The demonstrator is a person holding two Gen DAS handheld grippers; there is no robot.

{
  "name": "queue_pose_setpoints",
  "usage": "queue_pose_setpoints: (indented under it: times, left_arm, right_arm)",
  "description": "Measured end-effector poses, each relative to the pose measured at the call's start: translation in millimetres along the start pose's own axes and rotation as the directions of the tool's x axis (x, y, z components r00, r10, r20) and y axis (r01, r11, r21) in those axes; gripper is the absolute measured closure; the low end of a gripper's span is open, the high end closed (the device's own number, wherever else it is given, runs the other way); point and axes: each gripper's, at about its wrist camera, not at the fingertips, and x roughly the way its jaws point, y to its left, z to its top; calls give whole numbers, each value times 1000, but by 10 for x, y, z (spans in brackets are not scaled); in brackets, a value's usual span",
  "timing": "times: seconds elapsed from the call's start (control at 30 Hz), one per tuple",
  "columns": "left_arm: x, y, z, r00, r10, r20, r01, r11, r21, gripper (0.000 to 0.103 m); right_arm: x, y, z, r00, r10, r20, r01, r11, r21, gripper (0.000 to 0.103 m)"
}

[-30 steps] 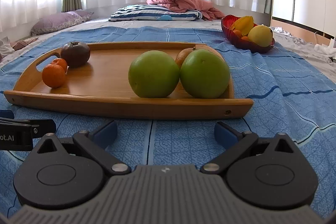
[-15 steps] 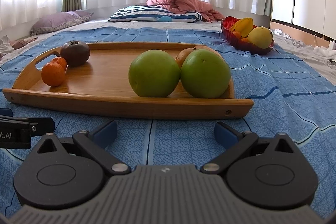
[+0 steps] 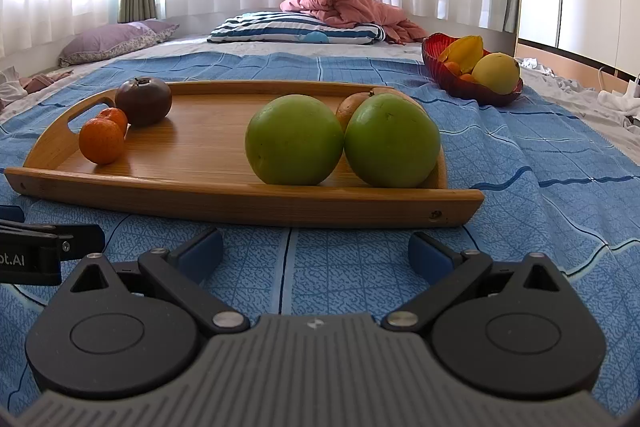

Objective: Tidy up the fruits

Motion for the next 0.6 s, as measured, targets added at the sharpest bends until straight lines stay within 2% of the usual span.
queue_pose_setpoints:
  times: [0.6]
  left_arm:
    - [5, 1, -6, 1000, 3, 1, -3, 1000, 4, 0]
  right_arm:
    - [-1, 1, -5, 1000, 0, 0, 0, 1000, 0, 0]
